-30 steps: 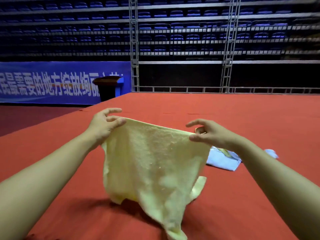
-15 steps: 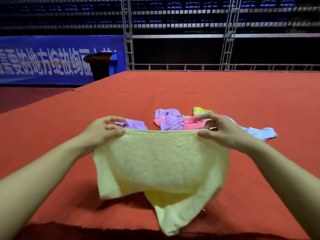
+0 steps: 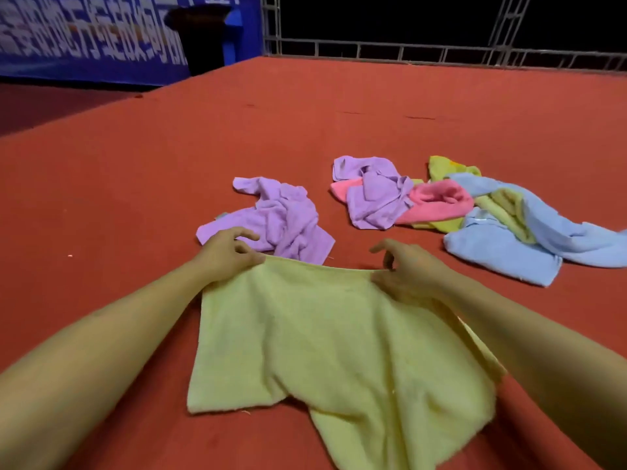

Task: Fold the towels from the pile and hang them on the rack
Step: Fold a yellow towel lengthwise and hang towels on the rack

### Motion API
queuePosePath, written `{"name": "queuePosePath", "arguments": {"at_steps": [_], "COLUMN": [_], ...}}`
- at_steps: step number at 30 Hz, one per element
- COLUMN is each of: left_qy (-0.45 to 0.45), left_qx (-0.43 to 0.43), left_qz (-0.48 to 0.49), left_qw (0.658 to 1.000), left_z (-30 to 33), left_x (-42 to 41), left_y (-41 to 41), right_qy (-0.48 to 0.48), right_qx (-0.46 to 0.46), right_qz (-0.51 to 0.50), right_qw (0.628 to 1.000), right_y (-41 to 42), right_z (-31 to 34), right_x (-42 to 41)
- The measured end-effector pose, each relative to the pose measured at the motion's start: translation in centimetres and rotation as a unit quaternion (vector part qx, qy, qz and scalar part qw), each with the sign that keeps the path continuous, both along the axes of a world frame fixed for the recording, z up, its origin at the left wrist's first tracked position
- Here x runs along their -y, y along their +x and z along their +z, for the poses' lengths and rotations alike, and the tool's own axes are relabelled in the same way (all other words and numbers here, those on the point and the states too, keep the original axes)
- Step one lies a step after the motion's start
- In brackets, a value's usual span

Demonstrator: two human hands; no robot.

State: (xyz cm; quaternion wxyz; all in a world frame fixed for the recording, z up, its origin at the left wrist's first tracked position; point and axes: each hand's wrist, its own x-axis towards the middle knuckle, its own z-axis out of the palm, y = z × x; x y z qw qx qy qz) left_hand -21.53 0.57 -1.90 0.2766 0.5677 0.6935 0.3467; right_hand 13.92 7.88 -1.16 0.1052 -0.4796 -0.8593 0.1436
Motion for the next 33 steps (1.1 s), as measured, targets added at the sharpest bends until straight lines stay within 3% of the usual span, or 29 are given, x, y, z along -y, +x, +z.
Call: {"name": "queuePosePath", "arguments": {"at_steps": [3, 6, 8, 12, 14, 16, 18, 20, 23, 26, 28, 30, 33], "left_qy": [0.034, 0.115, 0.134, 0.027, 0.015, 0.026, 0.035, 0.080, 0.187, 0.238, 0.194, 0.122, 0.089], "left_qx": [0.028, -0.059, -0.130, -0.218, -0.236, -0.252, -0.196, -0.063, 0.115, 0.179, 0.200, 0.162, 0.116], "left_qz": [0.017, 0.060, 0.037, -0.056, -0.038, 0.006, 0.039, 0.072, 0.098, 0.062, -0.017, -0.065, -0.039], "left_qw": [0.999, 0.990, 0.982, 0.974, 0.971, 0.967, 0.979, 0.992, 0.971, 0.953, 0.960, 0.977, 0.988], "left_z": [-1.3, -1.4, -1.1, -0.4, -0.6, -0.9, -1.1, -0.4, 2.9, 7.6, 9.5, 9.6, 6.6], "left_x": [-2.1, -4.3, -5.3, -6.5, -7.6, -8.9, -10.1, -11.6, -14.5, -18.0, -19.6, -19.8, -16.8], "left_y": [-0.6, -0.7, -0.6, 0.0, -0.2, -0.4, -0.3, 0.0, 1.0, 2.8, 4.0, 4.6, 4.9], "right_qy": [0.013, 0.052, 0.043, -0.066, -0.067, -0.043, -0.030, -0.006, 0.056, 0.122, 0.122, 0.044, 0.018], "right_qx": [-0.034, -0.115, -0.166, -0.182, -0.123, -0.138, -0.217, -0.307, -0.409, -0.452, -0.410, -0.293, -0.210], "right_qz": [0.015, 0.025, 0.024, 0.004, -0.008, -0.033, -0.054, -0.075, -0.101, -0.139, -0.156, -0.174, -0.156], "right_qw": [0.999, 0.992, 0.985, 0.981, 0.990, 0.989, 0.974, 0.949, 0.905, 0.873, 0.890, 0.939, 0.965], "right_y": [-2.6, -6.9, -10.3, -15.4, -16.6, -17.4, -17.9, -18.1, -17.5, -15.9, -14.2, -12.0, -9.0], "right_z": [-1.0, -1.0, -0.8, -1.1, -1.6, -1.8, -1.5, -0.3, 3.3, 7.7, 9.3, 8.9, 5.7], "right_x": [-2.3, -3.7, -4.7, -6.3, -6.8, -7.3, -7.8, -8.5, -10.2, -12.9, -14.8, -15.2, -12.4]}}
